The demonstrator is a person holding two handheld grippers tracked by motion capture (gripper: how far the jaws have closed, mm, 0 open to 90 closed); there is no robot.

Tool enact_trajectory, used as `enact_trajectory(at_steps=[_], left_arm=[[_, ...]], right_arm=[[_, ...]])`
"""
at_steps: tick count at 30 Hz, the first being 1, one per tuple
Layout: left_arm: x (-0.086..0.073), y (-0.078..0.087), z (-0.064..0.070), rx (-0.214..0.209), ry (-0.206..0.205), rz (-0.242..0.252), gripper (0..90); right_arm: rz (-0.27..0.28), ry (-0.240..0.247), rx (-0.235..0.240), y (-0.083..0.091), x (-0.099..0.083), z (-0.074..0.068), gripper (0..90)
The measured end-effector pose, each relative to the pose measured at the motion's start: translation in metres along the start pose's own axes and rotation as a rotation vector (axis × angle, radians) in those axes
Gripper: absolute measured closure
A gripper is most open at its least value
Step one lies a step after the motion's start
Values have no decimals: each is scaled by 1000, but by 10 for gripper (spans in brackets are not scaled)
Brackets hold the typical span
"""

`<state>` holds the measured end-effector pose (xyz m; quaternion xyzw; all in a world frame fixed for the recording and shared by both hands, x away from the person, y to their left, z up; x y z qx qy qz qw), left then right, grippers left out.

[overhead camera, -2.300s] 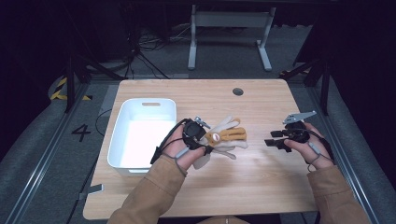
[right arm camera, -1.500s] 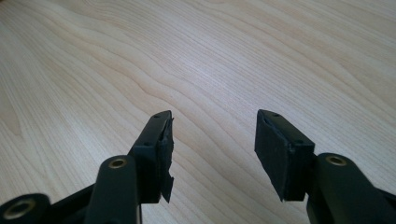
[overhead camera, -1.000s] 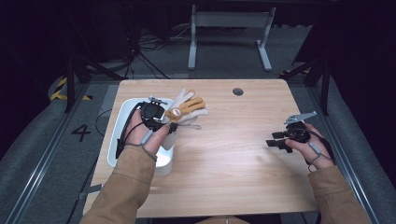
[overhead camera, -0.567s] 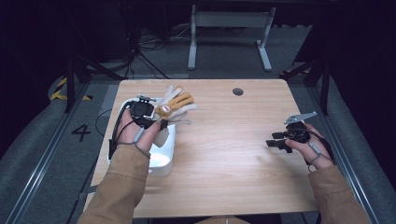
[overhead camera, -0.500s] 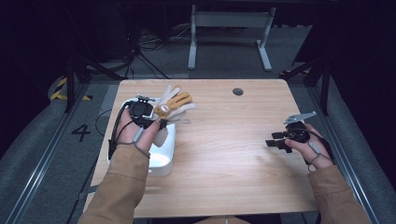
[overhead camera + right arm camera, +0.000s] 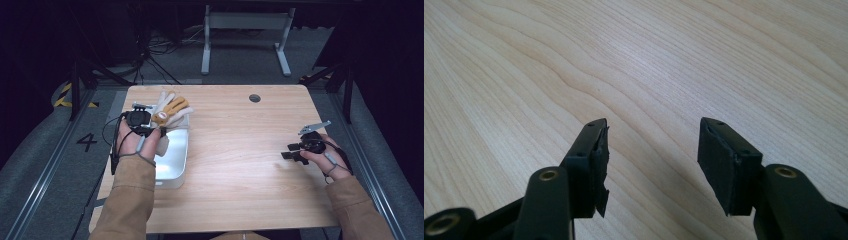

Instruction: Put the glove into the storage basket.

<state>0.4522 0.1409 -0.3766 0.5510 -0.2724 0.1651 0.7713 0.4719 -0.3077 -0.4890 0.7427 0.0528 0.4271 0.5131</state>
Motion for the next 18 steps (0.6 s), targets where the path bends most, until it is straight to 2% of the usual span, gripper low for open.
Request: enact_trajectory(at_steps=[5, 11, 18], left_arm=[[-4, -5, -8, 21, 9, -4, 709], [-6, -6, -20, 32, 53, 15, 708], [-5, -8, -24, 49, 101, 22, 708]], right_arm=[[5, 5, 0, 1, 3, -3, 470], [7, 8, -6, 1, 4, -4, 469], [9, 2, -7, 4, 2, -4, 466]])
Point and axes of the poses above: each handheld gripper's, and its own axes: y roughly backward along the jaws, x roughly out of its top, z roughly to its right, the point moved 8 cm from there along -y, roughly forward along the jaws, and after that the axes turned 2 degrees about -z, right-handed, at the moved point
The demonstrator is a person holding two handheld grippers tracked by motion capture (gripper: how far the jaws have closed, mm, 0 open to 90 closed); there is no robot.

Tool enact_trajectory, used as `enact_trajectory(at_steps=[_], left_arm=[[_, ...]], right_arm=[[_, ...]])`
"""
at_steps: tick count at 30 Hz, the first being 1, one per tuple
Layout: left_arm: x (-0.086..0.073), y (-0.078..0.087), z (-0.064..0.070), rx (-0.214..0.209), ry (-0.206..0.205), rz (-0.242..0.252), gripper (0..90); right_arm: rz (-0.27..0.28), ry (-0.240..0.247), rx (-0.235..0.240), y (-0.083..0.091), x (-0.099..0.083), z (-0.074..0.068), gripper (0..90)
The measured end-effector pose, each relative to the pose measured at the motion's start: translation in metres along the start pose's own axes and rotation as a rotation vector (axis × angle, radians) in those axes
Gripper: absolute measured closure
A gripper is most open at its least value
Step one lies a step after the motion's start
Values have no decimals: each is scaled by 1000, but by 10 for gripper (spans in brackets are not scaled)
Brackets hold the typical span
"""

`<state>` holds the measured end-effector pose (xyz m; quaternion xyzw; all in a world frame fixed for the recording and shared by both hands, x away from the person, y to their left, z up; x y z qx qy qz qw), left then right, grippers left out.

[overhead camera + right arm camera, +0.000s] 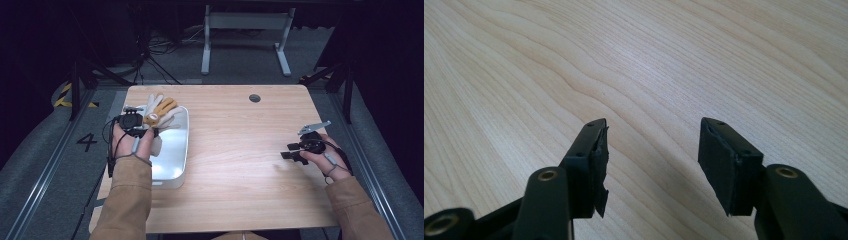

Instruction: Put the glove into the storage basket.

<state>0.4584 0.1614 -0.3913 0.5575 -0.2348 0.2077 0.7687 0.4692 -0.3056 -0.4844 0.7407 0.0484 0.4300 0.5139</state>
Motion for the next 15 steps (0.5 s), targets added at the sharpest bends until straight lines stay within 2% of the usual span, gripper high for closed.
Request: enact_trajectory(at_steps=[15], left_arm=[[0, -11, -1, 17, 38, -1, 705]], right_arm=[[4, -2, -1, 2, -2, 0, 462]])
Point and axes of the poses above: each handheld gripper's, and its own axes: y roughly backward along the jaws, x roughly out of its top, z roughly to its right, the point moved 8 cm from there along -y, roughly forward along the jaws, and after that the axes turned 2 degrees about -z, right-handed, at the moved point
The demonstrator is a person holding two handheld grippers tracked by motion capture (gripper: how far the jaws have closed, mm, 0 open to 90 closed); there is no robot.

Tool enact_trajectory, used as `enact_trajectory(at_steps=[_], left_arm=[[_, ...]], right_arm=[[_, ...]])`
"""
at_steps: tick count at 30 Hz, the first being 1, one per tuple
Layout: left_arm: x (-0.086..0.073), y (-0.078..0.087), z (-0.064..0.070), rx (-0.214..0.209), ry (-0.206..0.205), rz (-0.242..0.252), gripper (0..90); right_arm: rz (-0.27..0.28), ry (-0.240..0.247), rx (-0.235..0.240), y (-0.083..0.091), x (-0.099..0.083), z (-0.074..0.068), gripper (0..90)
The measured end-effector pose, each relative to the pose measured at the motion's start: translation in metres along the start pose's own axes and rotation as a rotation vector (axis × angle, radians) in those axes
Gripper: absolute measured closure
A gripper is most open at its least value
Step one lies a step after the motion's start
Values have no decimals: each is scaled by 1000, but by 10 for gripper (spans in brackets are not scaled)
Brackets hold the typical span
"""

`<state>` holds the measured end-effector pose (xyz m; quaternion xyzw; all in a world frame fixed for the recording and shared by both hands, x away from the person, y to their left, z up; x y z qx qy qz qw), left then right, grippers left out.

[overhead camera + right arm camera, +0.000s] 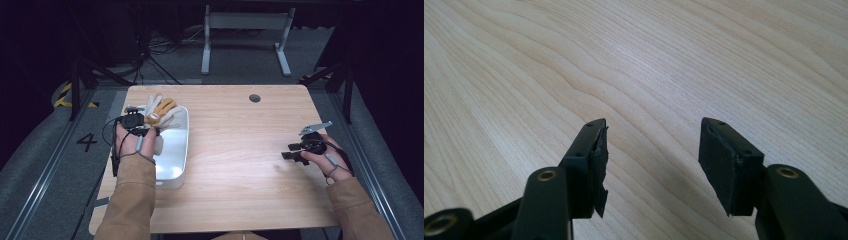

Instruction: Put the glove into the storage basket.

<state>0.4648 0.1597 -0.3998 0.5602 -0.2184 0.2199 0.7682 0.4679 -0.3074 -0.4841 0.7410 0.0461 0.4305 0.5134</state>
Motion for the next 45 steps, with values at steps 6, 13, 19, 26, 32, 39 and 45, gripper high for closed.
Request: enact_trajectory(at_steps=[6, 13, 19, 26, 32, 39, 45], left_arm=[[-5, -7, -5, 7, 15, -20, 704], [-13, -20, -10, 10, 30, -63, 703], [-20, -28, -11, 10, 44, -99, 702], [-24, -40, -15, 20, 58, -118, 702], [-29, -49, -19, 20, 76, -144, 701], [-33, -58, -21, 23, 75, -185, 699], [-35, -65, -20, 30, 82, -222, 697]], right_arm=[[-2, -2, 0, -1, -1, 0, 461], [-7, -4, 0, -2, -1, 0, 460], [-7, -2, 1, -3, -2, 0, 459], [-6, -3, 0, -2, -2, 1, 458], [-7, -4, 0, -3, -3, 1, 456], [-10, -7, -1, -3, -4, 1, 455], [-11, -8, -2, -3, -4, 1, 454]])
Point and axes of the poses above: each handheld gripper's, and its own axes: y roughly backward along the jaws, x roughly out of its top, z roughly to its right, the point moved 8 cm from there along -y, roughly forward along the jaws, and after that the axes turned 2 degrees about -z, right-handed, at the moved point
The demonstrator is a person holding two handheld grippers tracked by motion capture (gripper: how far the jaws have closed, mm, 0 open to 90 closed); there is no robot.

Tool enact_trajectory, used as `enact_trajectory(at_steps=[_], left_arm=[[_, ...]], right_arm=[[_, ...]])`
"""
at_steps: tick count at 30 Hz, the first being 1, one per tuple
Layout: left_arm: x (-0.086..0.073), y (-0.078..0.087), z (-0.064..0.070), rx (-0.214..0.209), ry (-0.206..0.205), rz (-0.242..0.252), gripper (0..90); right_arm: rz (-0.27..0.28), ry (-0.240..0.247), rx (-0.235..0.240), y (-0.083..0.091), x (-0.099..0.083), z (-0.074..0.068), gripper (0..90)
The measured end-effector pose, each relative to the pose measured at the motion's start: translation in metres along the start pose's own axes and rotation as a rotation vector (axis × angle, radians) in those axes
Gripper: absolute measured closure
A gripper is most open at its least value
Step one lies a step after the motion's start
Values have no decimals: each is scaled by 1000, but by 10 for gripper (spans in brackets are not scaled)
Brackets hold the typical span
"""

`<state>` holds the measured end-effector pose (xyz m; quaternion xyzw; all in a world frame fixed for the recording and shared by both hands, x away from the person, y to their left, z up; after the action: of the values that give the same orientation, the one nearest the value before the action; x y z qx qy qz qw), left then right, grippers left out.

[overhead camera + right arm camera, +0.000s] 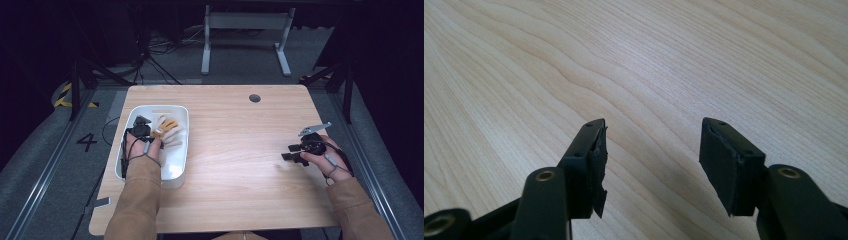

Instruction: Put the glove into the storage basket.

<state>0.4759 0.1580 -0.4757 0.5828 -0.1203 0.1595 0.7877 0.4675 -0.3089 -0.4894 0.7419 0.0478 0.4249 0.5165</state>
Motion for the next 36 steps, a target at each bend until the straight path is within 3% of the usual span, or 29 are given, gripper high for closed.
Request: enact_trajectory(at_steps=[14, 22, 36], left_arm=[[-3, -14, -3, 9, 23, -83, 689], [-2, -16, -11, 32, 54, -65, 687], [-3, -19, -11, 48, 25, -80, 655]], right_arm=[[-7, -6, -1, -2, -2, 0, 452], [-6, -5, -1, -2, -2, 1, 451], [0, -8, 8, -1, -1, -1, 450]])
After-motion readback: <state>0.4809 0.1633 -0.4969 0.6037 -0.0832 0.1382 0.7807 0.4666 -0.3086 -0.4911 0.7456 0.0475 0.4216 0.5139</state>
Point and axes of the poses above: each handheld gripper's, and its own axes: y roughly backward along the jaws, x roughly out of its top, z roughly to its right, the point moved 8 cm from there along -y, roughly forward along the jaws, and after that the axes turned 2 degrees about -z, right-handed, at the moved point
